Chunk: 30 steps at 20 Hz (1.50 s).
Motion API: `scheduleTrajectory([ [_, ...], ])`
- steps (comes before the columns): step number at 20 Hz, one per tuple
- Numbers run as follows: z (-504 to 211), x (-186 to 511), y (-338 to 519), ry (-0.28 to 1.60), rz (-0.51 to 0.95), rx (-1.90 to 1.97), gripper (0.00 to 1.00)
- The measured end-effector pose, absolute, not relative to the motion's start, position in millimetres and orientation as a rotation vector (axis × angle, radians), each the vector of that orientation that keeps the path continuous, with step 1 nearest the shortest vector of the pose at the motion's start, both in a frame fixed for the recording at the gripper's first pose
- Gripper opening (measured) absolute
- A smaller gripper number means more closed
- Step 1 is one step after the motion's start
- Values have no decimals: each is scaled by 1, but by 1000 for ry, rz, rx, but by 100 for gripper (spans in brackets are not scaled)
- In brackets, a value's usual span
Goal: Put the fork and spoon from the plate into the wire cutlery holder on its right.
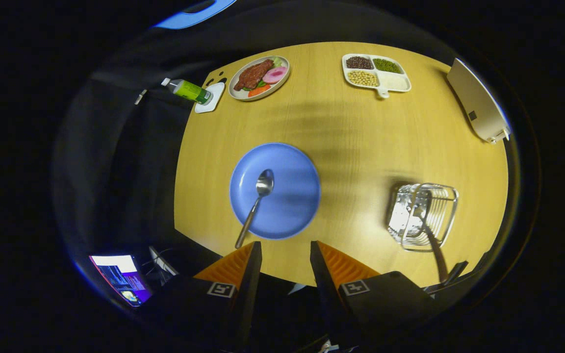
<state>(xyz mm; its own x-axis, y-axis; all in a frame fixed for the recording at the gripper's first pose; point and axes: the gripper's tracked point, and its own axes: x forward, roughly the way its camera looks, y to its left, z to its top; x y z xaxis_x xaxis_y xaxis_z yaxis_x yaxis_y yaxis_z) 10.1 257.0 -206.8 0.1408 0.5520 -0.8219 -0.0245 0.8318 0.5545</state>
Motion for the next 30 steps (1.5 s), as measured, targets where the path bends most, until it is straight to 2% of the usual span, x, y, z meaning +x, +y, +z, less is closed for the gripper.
scheduleTrajectory([
  [2, -213, 9, 286, 1384, 448, 511, 66],
  [14, -286, 27, 374, 1434, 283, 498, 67],
  [15, -291, 27, 378, 1440, 275, 496, 66],
  [17, -304, 29, 380, 1450, 247, 480, 60],
  [23, -324, 27, 386, 1477, 210, 457, 60],
  [24, -328, 26, 383, 1484, 198, 441, 48],
  [26, -334, 22, 376, 1499, 183, 425, 34],
  [28, -333, 22, 373, 1501, 190, 444, 12],
  [30, -332, 24, 362, 1487, 166, 438, 10],
])
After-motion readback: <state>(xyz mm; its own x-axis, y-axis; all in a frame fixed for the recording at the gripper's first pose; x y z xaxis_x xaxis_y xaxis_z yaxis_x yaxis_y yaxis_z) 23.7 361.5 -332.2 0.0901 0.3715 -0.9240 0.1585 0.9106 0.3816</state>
